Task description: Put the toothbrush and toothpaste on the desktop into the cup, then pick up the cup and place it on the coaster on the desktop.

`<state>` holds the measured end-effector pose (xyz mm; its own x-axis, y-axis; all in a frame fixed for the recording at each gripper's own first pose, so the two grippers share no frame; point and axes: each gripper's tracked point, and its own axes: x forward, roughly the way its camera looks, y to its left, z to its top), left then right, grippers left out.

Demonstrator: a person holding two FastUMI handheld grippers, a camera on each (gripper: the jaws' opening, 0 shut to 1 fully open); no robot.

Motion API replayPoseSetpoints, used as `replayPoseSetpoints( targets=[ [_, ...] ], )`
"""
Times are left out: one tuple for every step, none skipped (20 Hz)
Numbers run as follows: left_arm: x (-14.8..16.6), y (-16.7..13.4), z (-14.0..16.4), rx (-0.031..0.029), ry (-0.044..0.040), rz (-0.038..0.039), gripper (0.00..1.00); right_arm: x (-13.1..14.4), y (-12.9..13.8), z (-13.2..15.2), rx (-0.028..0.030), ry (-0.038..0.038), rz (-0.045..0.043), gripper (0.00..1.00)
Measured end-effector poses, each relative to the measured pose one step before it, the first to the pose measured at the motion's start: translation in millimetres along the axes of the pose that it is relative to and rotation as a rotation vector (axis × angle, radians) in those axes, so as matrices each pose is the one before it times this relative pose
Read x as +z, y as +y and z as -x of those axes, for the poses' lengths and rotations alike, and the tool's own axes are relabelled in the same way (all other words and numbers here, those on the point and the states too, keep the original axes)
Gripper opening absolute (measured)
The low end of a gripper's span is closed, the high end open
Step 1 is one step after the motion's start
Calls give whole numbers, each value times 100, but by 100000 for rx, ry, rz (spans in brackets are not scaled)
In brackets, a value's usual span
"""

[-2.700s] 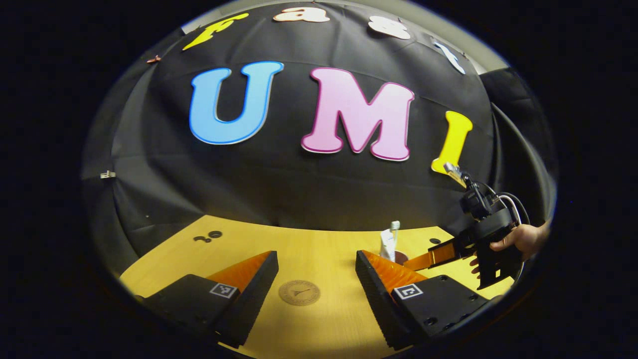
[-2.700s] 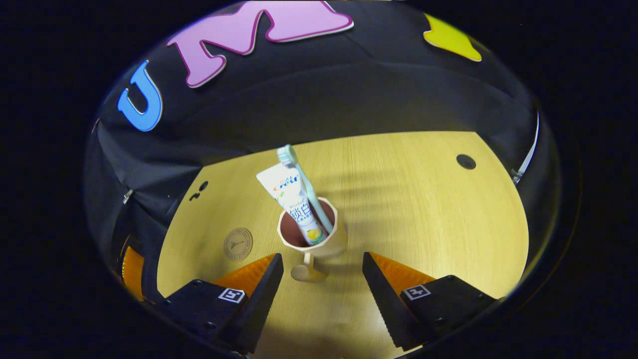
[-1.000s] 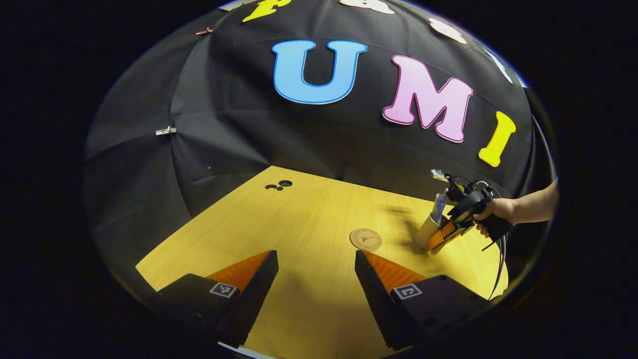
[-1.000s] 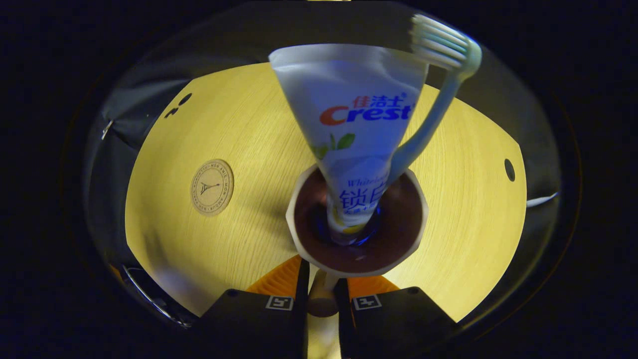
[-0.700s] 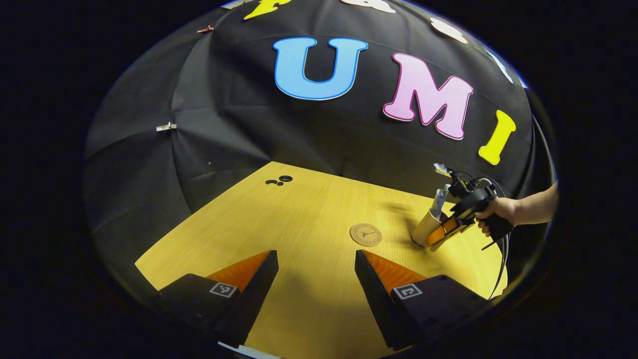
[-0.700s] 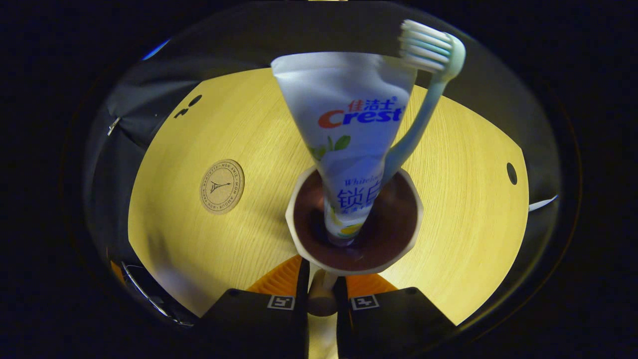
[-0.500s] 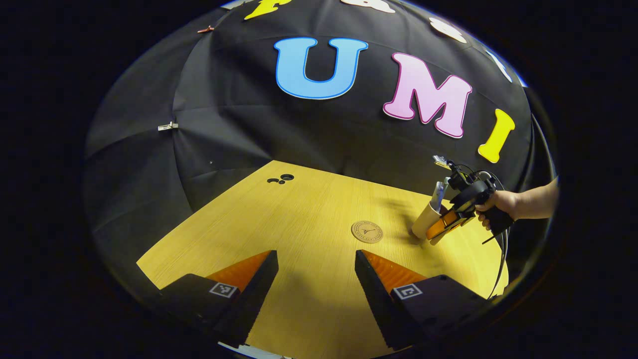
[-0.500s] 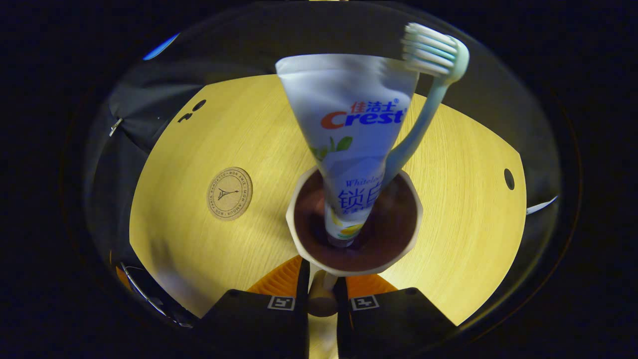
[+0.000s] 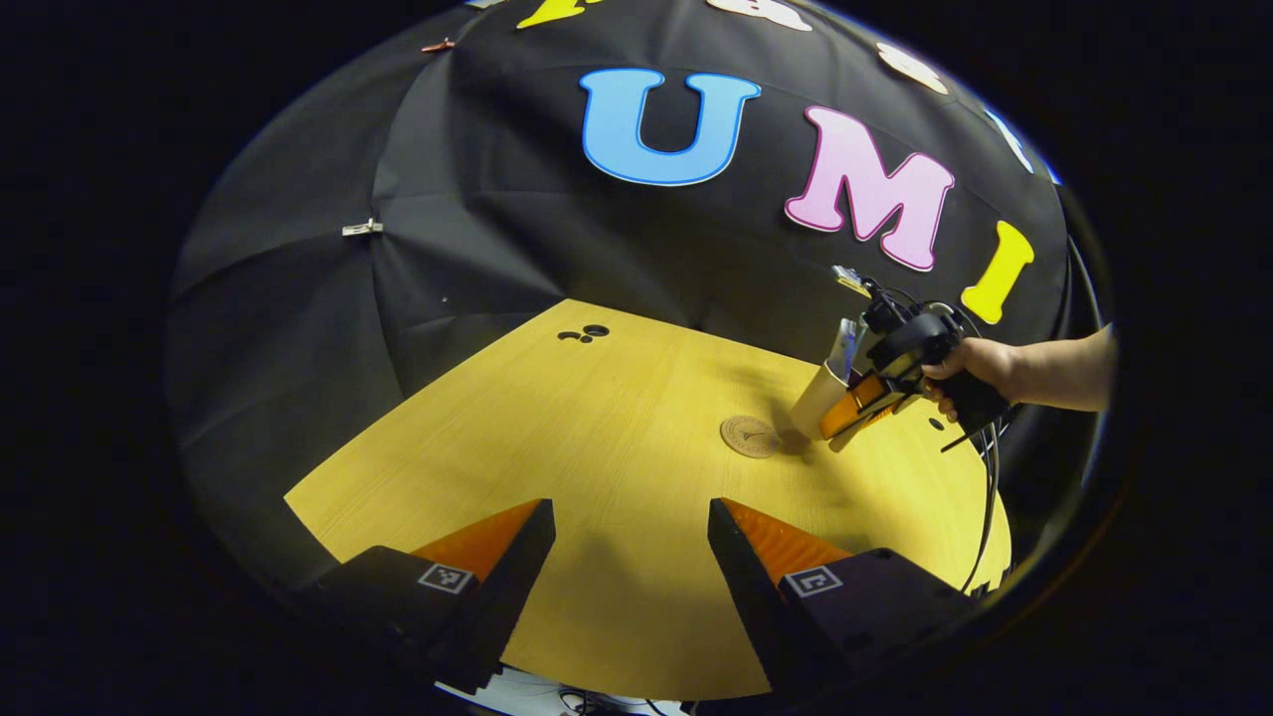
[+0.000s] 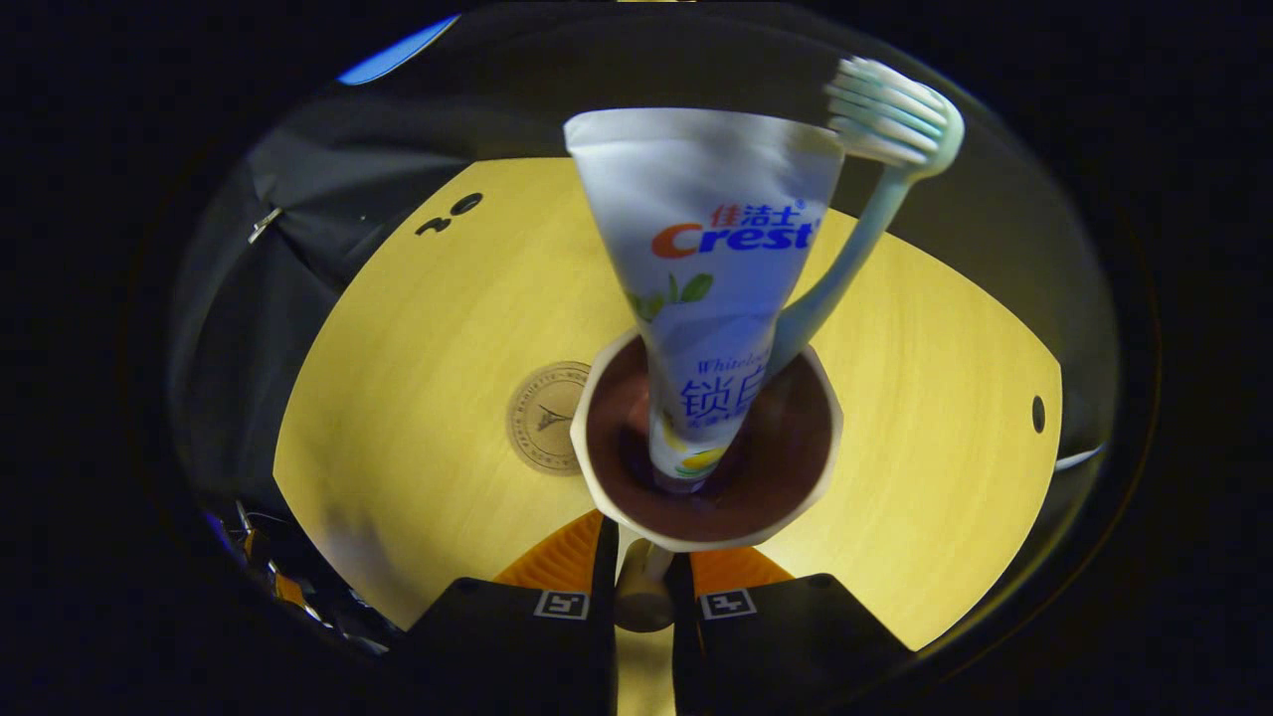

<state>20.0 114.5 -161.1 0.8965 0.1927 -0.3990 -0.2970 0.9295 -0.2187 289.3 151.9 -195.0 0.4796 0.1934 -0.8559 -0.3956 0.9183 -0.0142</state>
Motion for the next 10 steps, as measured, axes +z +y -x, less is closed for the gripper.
replayPoseSetpoints(
  targets=[
    [-183,624,302,1228,416,647,97,308,888,-377,793,591,749,25],
    [-259,681,274,1277,261,770,98,254,829,-393,878,903,381,25],
    [-161,695,285,1378,416,913,98,141,689,-204,652,462,607,25],
    [-308,654,235,1443,320,988,98,140,575,-180,358,365,1063,25],
    [-176,673,256,1335,293,1021,98,163,882,-739,130,793,1611,25],
    [-280,572,173,1420,381,1009,98,28,742,-638,167,1345,1653,25],
    [-165,617,187,1504,357,915,98,-25,649,-530,277,1203,908,25],
    [-264,630,225,1463,436,941,100,5,532,-416,125,921,854,25],
    [-128,465,171,1158,226,687,98,-39,246,-492,-358,671,1272,25],
    [-103,493,147,1018,97,726,98,-64,283,-238,-372,477,590,25]
  ],
)
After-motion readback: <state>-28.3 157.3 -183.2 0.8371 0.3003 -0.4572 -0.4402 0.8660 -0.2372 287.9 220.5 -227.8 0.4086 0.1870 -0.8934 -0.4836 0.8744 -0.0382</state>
